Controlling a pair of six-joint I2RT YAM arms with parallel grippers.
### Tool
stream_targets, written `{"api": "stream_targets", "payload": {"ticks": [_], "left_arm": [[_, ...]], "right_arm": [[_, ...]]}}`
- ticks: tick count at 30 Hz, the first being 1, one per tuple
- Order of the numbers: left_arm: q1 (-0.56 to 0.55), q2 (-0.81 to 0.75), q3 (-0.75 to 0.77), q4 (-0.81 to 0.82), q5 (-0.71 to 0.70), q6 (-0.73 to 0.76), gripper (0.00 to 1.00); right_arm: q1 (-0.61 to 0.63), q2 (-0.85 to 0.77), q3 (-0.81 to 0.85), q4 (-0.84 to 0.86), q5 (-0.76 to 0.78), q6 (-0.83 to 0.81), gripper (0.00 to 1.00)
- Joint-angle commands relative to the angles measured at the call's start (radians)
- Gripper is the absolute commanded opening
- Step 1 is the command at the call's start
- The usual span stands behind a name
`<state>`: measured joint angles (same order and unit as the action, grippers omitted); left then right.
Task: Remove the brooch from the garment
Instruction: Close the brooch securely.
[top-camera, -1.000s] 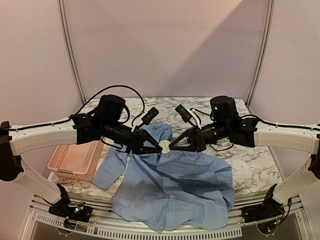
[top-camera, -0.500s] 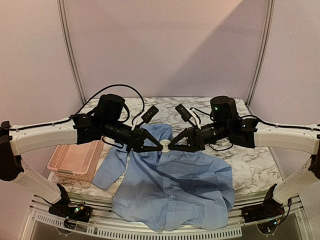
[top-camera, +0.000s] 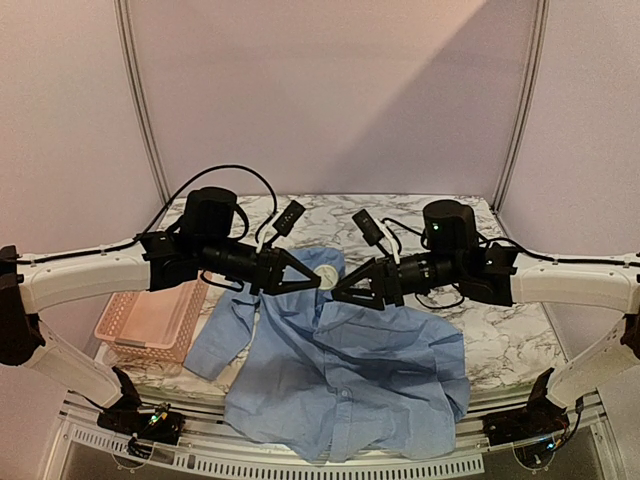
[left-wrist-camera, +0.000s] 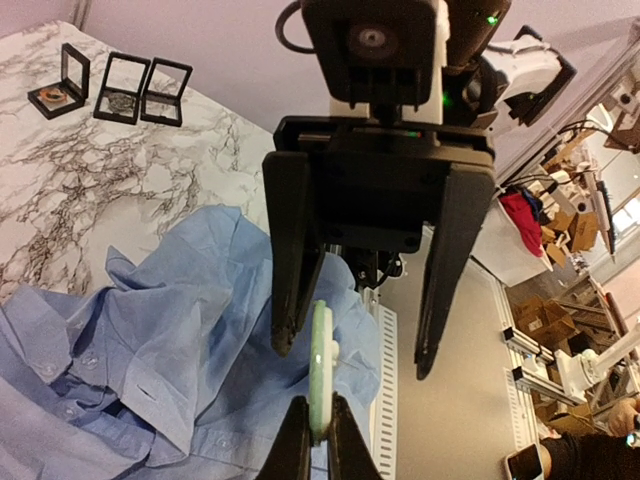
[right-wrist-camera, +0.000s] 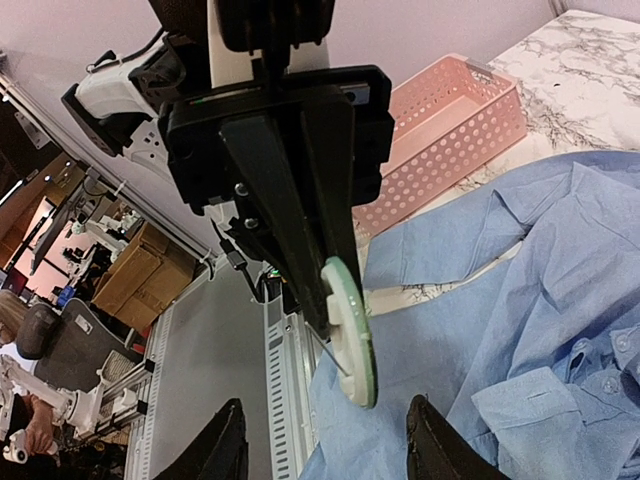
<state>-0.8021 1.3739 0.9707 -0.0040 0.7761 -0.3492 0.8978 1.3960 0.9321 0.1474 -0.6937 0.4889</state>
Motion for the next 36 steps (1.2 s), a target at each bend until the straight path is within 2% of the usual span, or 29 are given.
{"api": "stream_targets", "payload": {"ticks": [1,23,36], "left_arm": [[0.011,-0.017,-0.013,0.042,0.017,-0.017,0.0],[0.012,-0.016,-0.015,0.05,0.024,-0.026,0.0],[0.012,-0.018,-0.016,0.055,0.034,-0.031,0.0]], "right_arm": [[0.008,0.001,-0.009,0.051,0.049,0.013,0.53],[0.008,0.061,0.02,0.126,0.048,0.055,0.34],[0.008,0.071,0.021,0.147,0.121,0.079,0.24]]}}
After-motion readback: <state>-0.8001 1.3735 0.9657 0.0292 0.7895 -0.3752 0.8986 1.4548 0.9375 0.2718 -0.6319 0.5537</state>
